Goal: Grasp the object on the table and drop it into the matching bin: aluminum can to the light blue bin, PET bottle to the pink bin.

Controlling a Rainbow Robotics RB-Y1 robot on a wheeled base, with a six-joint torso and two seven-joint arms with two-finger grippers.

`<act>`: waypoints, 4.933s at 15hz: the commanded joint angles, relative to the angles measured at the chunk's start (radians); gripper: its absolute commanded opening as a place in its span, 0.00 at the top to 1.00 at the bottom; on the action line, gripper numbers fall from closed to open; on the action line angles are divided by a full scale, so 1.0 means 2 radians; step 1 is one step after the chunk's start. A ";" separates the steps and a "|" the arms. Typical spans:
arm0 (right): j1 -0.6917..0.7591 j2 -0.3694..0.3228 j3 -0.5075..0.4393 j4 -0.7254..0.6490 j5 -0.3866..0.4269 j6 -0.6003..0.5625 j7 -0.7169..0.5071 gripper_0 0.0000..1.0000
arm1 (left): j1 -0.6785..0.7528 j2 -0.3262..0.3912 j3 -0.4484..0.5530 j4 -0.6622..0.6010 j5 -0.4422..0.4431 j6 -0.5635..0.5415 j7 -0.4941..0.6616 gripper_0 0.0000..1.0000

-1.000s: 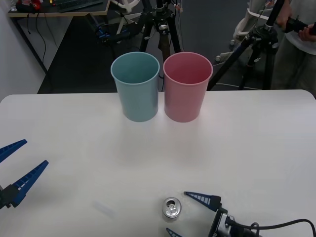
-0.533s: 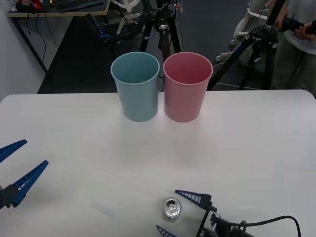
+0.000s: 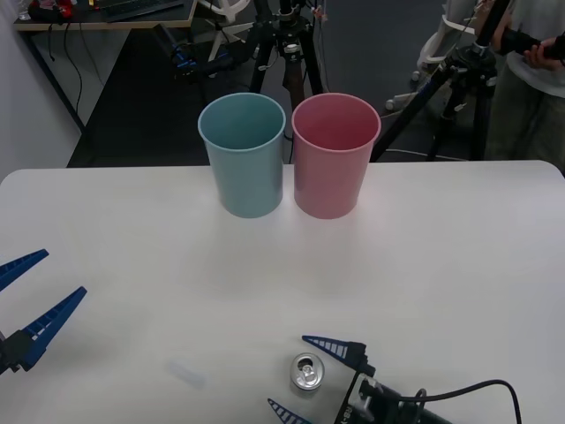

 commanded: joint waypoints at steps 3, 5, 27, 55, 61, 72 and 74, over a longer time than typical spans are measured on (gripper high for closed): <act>-0.006 0.000 0.008 0.000 -0.004 0.016 0.011 0.00 | 0.000 0.000 0.000 0.000 0.000 0.000 0.000 0.00; -0.006 0.000 0.008 0.000 -0.006 0.017 0.012 0.00 | 0.000 0.000 0.000 0.000 0.000 0.000 0.000 0.00; -0.009 -0.025 0.008 -0.054 -0.043 0.024 -0.007 1.00 | 0.000 0.000 0.000 0.000 0.000 0.000 0.000 0.00; -0.162 -0.058 0.061 -0.325 0.210 0.351 -0.497 1.00 | 0.000 0.000 0.000 0.000 0.000 0.000 0.000 0.00; -0.284 -0.024 0.058 -0.214 0.211 0.383 -0.509 1.00 | 0.000 0.000 0.000 0.000 0.000 0.000 0.000 0.00; -0.477 0.019 0.046 0.016 0.207 0.431 -0.525 1.00 | 0.000 0.000 0.000 0.000 0.000 0.000 0.000 0.00; -0.500 0.028 0.046 0.048 0.206 0.436 -0.525 1.00 | 0.000 0.000 0.000 0.000 0.000 0.000 0.000 0.00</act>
